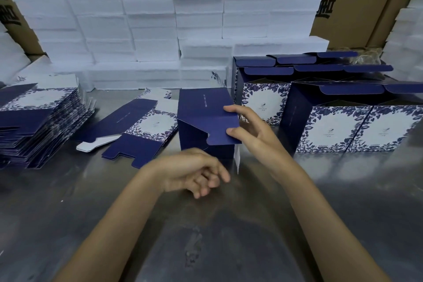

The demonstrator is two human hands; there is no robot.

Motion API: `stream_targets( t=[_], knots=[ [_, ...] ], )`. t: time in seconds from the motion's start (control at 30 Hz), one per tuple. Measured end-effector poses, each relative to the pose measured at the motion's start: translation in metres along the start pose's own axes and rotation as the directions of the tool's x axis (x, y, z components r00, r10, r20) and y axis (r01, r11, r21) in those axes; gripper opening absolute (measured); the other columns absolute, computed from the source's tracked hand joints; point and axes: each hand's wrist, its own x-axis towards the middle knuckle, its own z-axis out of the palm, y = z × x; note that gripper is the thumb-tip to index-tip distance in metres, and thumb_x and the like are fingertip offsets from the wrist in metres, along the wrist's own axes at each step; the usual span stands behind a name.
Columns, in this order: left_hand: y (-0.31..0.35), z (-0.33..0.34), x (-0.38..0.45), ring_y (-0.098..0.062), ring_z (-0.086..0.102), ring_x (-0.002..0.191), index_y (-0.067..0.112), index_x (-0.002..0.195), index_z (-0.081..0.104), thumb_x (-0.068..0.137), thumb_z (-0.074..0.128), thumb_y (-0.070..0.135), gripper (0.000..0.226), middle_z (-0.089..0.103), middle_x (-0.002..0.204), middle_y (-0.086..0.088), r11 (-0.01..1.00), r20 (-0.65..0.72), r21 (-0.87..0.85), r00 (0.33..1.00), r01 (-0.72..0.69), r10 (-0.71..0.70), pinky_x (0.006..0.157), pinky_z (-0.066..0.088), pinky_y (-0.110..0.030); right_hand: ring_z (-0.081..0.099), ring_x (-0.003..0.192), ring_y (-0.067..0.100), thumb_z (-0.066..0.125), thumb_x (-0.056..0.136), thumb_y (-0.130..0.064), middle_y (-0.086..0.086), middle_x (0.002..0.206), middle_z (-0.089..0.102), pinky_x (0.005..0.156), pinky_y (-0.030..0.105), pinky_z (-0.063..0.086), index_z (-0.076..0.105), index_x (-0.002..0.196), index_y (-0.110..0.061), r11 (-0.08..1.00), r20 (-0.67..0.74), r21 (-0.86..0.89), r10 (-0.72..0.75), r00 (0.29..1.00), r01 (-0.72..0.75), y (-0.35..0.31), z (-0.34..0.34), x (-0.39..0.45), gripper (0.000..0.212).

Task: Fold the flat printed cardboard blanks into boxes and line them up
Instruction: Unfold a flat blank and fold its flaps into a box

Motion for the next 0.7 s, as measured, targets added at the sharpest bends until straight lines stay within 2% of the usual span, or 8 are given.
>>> stream_targets(
  t=[0.1,0.2,0.27,0.3,0.37,0.43,0.53,0.7],
  knots=[
    [0.01,-0.016,-0.02,-0.014,0.042,0.033,0.012,0.069,0.068,0.089,0.048,0.007,0.029,0.046,0.048,-0.002,0.975,-0.385,0.22,0.918,-0.005,0.091,0.035,0.031,-0.017,0.059,0.126,0.013,0.061,0.097,-0.007,-0.003,0.13,0.067,0.095,0.021,0.052,0.061,0.127,-0.034,1.0,0.013,0.001,0.025,1.0,-0.025,0.003,0.0,0.001,0.04],
    [0.011,-0.035,-0.032,-0.01,0.032,0.034,0.02,0.058,0.066,0.081,0.051,0.012,0.029,0.041,0.042,0.008,0.943,-0.761,0.283,0.558,-0.176,0.332,0.039,0.027,-0.02,0.057,0.128,0.012,0.063,0.097,-0.009,-0.006,0.133,0.065,0.105,0.028,0.05,0.061,0.128,-0.036,1.0,0.005,-0.005,0.029,1.0,-0.029,0.003,0.0,0.001,0.041],
    [0.011,-0.039,-0.033,-0.004,0.041,0.044,0.027,0.067,0.068,0.085,0.052,0.018,0.025,0.052,0.051,0.014,0.85,-0.82,0.377,0.295,-0.367,0.491,0.049,0.035,-0.027,0.057,0.128,0.011,0.063,0.097,-0.009,-0.007,0.134,0.064,0.105,0.029,0.05,0.062,0.128,-0.035,1.0,-0.004,0.001,0.022,1.0,-0.022,0.003,0.001,0.002,0.041],
    [0.011,-0.037,-0.03,0.0,0.051,0.056,0.03,0.077,0.069,0.089,0.056,0.018,0.021,0.06,0.063,0.02,0.8,-0.798,0.413,0.25,-0.434,0.548,0.057,0.043,-0.028,0.057,0.129,0.011,0.064,0.096,-0.009,-0.008,0.134,0.064,0.104,0.029,0.05,0.062,0.128,-0.035,1.0,-0.005,0.004,0.017,1.0,-0.017,0.004,0.001,0.001,0.041],
    [0.008,-0.028,-0.023,0.007,0.058,0.102,0.034,0.103,0.067,0.093,0.065,0.021,0.017,0.065,0.107,0.026,0.729,-0.68,0.489,0.313,-0.479,0.663,0.089,0.048,-0.026,0.055,0.129,0.008,0.07,0.092,-0.01,-0.011,0.134,0.063,0.102,0.027,0.05,0.06,0.128,-0.038,1.0,0.007,-0.012,0.0,1.0,0.0,0.005,0.001,0.001,0.047],
    [0.002,-0.021,-0.012,0.007,0.04,0.134,0.032,0.121,0.063,0.091,0.071,0.025,0.032,0.053,0.137,0.024,0.681,-0.536,0.59,0.42,-0.434,0.732,0.109,0.034,-0.02,0.056,0.127,0.005,0.075,0.081,-0.009,-0.013,0.135,0.06,0.097,0.026,0.051,0.054,0.132,-0.043,0.999,0.058,-0.053,0.003,0.998,0.0,0.007,-0.001,-0.001,0.065],
    [-0.003,-0.017,-0.002,0.01,0.025,0.142,0.03,0.128,0.062,0.089,0.073,0.026,0.04,0.048,0.143,0.022,0.665,-0.498,0.625,0.448,-0.408,0.743,0.114,0.028,-0.02,0.06,0.118,0.001,0.065,0.077,0.004,-0.013,0.136,0.055,0.085,0.023,0.055,0.045,0.137,-0.049,0.996,0.143,-0.084,0.037,0.989,-0.025,0.007,-0.006,-0.001,0.083],
    [-0.004,-0.017,0.004,0.003,0.035,0.137,0.026,0.123,0.067,0.089,0.074,0.015,0.036,0.057,0.136,0.016,0.626,-0.522,0.668,0.346,-0.403,0.779,0.11,0.027,-0.011,0.055,0.125,0.001,0.05,0.076,0.018,-0.013,0.133,0.06,0.083,0.017,0.053,0.053,0.138,-0.036,0.999,0.134,-0.007,0.033,0.99,-0.033,0.002,-0.013,-0.001,0.083]
  ],
)
